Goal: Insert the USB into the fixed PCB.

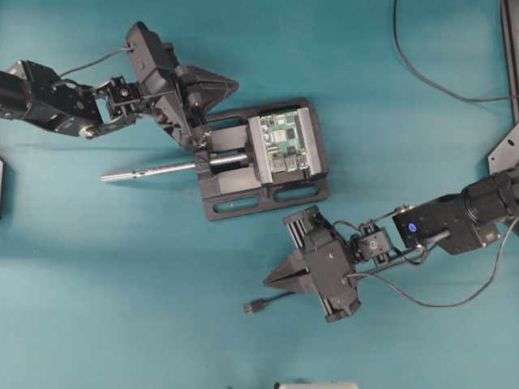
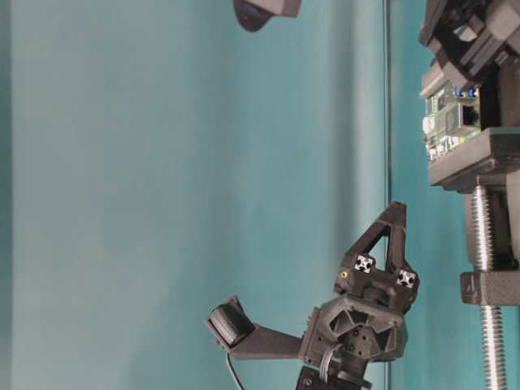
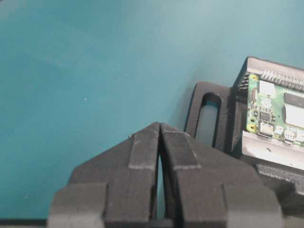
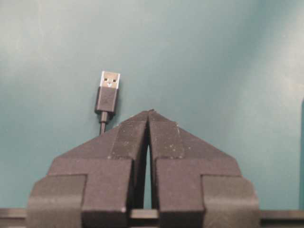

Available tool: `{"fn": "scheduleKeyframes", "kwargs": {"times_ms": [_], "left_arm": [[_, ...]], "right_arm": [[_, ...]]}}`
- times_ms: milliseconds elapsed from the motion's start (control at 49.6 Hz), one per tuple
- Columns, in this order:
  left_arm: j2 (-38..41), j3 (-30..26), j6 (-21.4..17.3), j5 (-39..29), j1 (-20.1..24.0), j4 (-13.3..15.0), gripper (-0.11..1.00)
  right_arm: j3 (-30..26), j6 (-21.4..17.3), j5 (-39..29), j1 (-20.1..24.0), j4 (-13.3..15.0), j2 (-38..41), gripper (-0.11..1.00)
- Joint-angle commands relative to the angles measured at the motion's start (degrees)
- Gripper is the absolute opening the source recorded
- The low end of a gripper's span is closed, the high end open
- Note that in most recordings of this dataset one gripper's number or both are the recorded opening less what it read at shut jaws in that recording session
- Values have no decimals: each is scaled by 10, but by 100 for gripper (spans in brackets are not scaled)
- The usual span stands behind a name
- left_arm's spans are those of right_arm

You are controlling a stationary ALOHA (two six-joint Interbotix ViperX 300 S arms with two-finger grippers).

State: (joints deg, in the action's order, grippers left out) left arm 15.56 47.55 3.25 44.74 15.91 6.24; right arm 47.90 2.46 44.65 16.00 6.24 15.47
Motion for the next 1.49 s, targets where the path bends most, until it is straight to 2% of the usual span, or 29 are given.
{"fn": "scheduleKeyframes", "kwargs": {"times_ms": [0, 141, 262, 443, 524, 604, 685, 766, 866, 947, 1068, 1289, 1471], "left_arm": [[-47, 11, -11, -3, -6, -19, 1], [-114, 53, -10, -31, -12, -20, 0], [-192, 98, -9, -82, -25, -20, 0], [-349, 171, -11, -170, -49, -22, 1], [-440, 205, -7, -217, -51, -22, 8], [-531, 231, -6, -265, -51, -21, 23], [-624, 257, -4, -318, -49, -22, 45], [-720, 281, 2, -384, -44, -21, 64], [-835, 307, 15, -483, -42, -19, 64], [-891, 321, 26, -542, -42, -19, 62], [-911, 343, 33, -569, -41, -19, 62], [-864, 358, 20, -476, -41, -25, 62], [-824, 363, 19, -438, -41, -25, 62]], "right_arm": [[-8, -1, 4, 5, -1, -6, 0], [-13, -1, -6, 6, -2, -17, 0], [-18, -2, -8, 5, -8, -21, 0], [-33, -1, -8, 11, -8, -21, 0], [-38, -1, -9, 12, -8, -19, 0], [-39, -1, -14, 13, -8, -18, 1], [-39, -3, -22, 13, -10, -15, 12], [-40, -5, -29, 15, -10, -11, 31], [-44, -16, -37, 15, -11, -2, 56], [-53, -31, -47, 16, -13, 11, 57], [-69, -49, -58, 24, -13, 33, 53], [-89, -66, -90, 39, -14, 54, 53], [-86, -66, -91, 41, -14, 51, 53]]}}
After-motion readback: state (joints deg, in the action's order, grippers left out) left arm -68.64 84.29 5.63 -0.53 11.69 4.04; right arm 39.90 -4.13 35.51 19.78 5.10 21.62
